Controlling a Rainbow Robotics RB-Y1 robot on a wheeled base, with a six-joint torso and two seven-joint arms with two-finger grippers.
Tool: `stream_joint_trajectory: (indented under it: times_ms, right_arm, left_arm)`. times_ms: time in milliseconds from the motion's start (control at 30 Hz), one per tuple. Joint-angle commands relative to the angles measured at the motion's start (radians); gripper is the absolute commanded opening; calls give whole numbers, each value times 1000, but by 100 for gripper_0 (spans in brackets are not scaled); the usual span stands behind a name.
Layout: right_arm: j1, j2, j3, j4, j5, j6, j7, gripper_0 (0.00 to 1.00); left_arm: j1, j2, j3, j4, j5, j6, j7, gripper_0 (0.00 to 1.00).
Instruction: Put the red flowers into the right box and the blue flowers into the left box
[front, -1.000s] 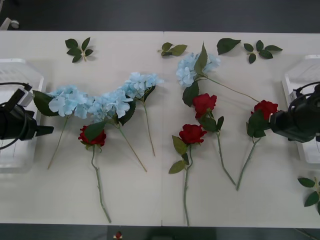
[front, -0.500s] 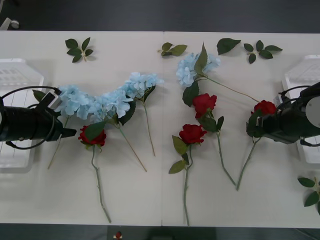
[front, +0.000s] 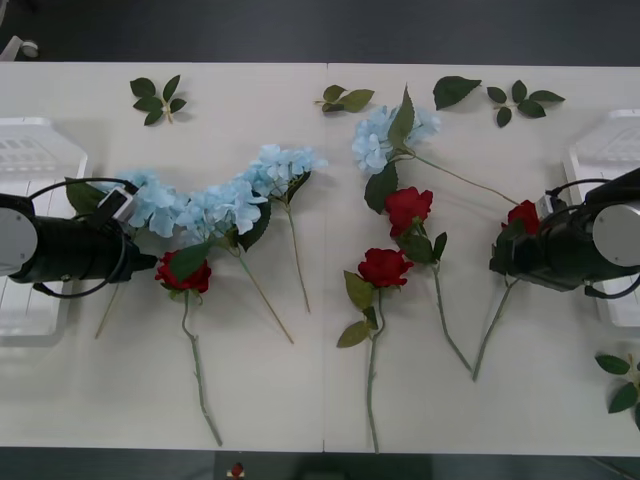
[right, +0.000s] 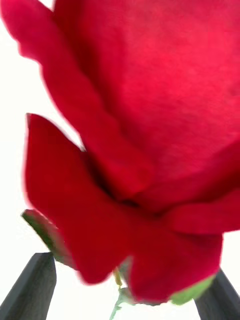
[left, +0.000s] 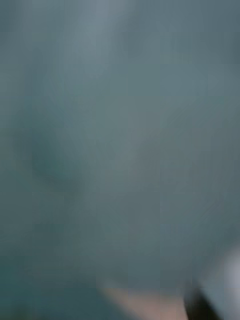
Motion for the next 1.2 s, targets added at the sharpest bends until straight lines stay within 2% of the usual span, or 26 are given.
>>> stream_joint_trajectory:
  times_ms: [33, 67, 133, 167, 267, 300, 533, 667, 800, 967, 1067, 1200]
  right_arm:
    - [-18, -3, 14, -5, 5, -11, 40, 64]
    - [-18, -3, 20, -5, 7, -13, 40, 56]
    - [-18, -3, 23, -5, 11, -18, 42, 26]
    - [-18, -3, 25, -5, 13, -18, 42, 17]
    - [-18, -2, 23, -5, 16, -18, 43, 7]
    - [-18, -3, 25, -5, 16, -19, 43, 1]
    - [-21, -8, 23, -5, 21, -19, 52, 0]
    - [-37, -48, 23, -25, 2, -19, 63, 0]
    - [-57, -158, 23, -109, -82, -21, 69, 0]
    - [-83, -350, 11, -237, -193, -27, 80, 0]
    - [-91, -422, -34, -253, -226, -25, 89, 0]
    - [-93, -493, -93, -200, -214, -25, 106, 0]
  left_arm:
    - [-16, 4, 5, -8, 4, -5, 30, 0]
    - [-16, 5, 5, -8, 12, -5, 30, 0]
    - [-16, 12, 5, -8, 30, -5, 30, 0]
    - [-16, 18, 5, -10, 43, -5, 30, 0]
    - [-16, 51, 5, -25, 90, -5, 29, 0]
    - [-16, 71, 5, -36, 113, -3, 29, 0]
    - [-16, 222, 36, -111, 268, 1, 29, 0]
    - [-16, 321, 105, -122, 329, 23, 26, 0]
    - [-14, 397, 203, -97, 337, 43, 34, 0]
    - [-16, 456, 274, 19, 329, 43, 32, 0]
    - [-16, 461, 298, 89, 300, 34, 29, 0]
    - [-14, 455, 303, 184, 293, 20, 17, 0]
